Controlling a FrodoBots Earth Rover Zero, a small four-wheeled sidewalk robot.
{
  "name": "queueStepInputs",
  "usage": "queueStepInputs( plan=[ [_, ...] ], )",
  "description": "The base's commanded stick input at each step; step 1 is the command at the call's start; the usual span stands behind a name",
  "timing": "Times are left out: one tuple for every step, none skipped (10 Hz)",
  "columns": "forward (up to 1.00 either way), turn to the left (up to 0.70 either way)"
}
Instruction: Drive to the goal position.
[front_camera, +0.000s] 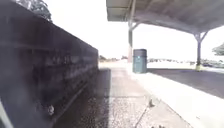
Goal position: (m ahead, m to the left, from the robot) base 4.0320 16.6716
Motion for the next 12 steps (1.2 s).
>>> queueStepInputs(
  plan=[
    [0.85,0.0],
    [0.85,0.0],
    [0.85,0.0],
    [0.85,0.0],
    [0.85,0.0],
    [0.85,0.0],
    [0.85,0.0],
    [0.85,0.0],
    [0.85,0.0],
    [0.85,0.0],
    [0.85,0.0],
    [0.85,0.0]
  ],
)
